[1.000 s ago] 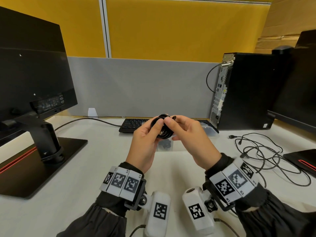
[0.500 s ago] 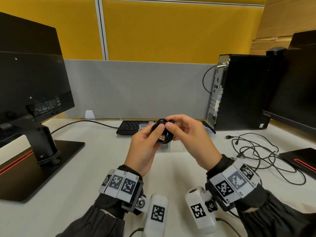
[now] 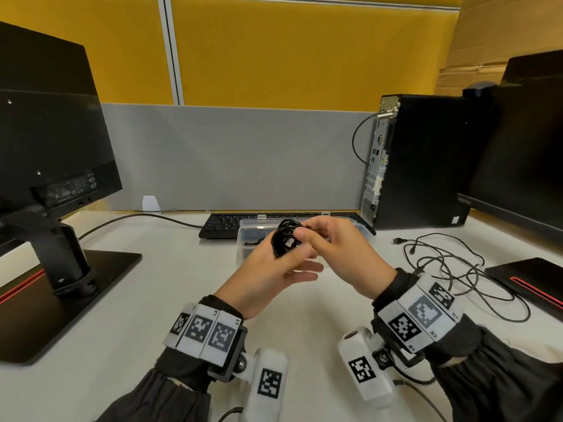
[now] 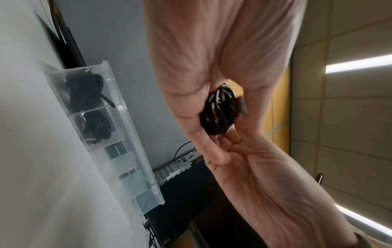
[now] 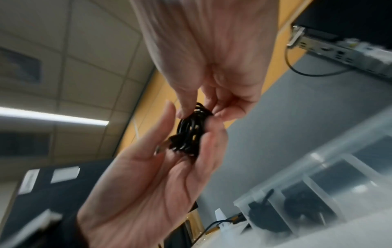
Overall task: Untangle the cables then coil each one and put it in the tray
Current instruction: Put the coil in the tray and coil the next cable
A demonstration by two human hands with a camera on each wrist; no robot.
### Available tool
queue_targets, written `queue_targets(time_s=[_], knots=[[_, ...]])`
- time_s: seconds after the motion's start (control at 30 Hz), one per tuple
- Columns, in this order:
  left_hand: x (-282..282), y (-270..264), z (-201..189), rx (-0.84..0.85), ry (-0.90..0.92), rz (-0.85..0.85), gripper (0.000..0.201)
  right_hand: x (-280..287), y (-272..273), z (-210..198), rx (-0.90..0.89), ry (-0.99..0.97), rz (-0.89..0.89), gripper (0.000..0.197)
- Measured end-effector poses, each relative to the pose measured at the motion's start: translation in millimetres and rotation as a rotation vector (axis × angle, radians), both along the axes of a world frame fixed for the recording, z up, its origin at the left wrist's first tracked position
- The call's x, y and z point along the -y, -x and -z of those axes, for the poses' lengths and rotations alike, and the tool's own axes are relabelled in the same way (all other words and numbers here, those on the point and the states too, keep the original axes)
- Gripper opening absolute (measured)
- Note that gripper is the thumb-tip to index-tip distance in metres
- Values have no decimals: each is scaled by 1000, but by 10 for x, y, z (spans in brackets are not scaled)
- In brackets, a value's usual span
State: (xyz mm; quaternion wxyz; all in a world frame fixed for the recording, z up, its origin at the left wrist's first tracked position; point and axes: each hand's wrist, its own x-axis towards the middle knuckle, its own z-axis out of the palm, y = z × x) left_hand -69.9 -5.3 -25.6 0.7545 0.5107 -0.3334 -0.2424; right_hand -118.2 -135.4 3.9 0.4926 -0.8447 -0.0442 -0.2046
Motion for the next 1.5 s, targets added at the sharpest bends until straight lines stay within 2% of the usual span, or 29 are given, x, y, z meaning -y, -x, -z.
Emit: queue_targets(time_s=[0.13, 0.33, 0.43, 0.5, 0.67, 0.77, 0.87, 0.93, 1.03, 1.17, 1.23, 1.3, 1.4, 1.5], knots=[[-8, 7, 56, 8, -88, 70, 22, 158, 78, 40, -152, -5, -115, 23], [41, 64, 136, 24, -225, 231, 33, 368, 256, 203, -270, -30, -230, 33], [83, 71, 92, 123, -344, 148, 22, 391, 286, 246, -288, 34, -223, 26], [149, 63, 39, 234, -419, 49, 28, 368, 272, 224, -249, 84, -212, 20], [341, 48, -31, 270, -362, -181, 28, 367, 219, 34, -180, 205, -202, 26], [392, 34, -22, 229, -371, -235, 43, 403, 210, -37, -187, 269, -217, 23], [416, 20, -24, 275, -406, -265, 54, 422, 149, 19, -155, 304, -167, 17], [439, -13, -23, 319, -430, -281, 55, 442, 115, 53, -111, 333, -108, 14], [490, -63, -55, 381, -484, -330, 46, 456, 82, 47, -81, 365, -75, 13], [603, -208, -142, 348, -496, -382, 38, 463, -60, -40, -78, 301, -60, 11], [670, -307, -171, 313, -489, -403, 37, 496, -203, -94, -93, 375, -40, 16], [702, -399, -204, 281, -455, -406, 41, 557, -387, -156, -114, 434, -6, 22], [676, -605, -222, 242, -450, -415, 54, 745, -735, -246, -143, 414, 86, 27], [594, -834, -142, 267, -569, -483, 45, 872, -1028, -223, -296, 541, 171, 31]])
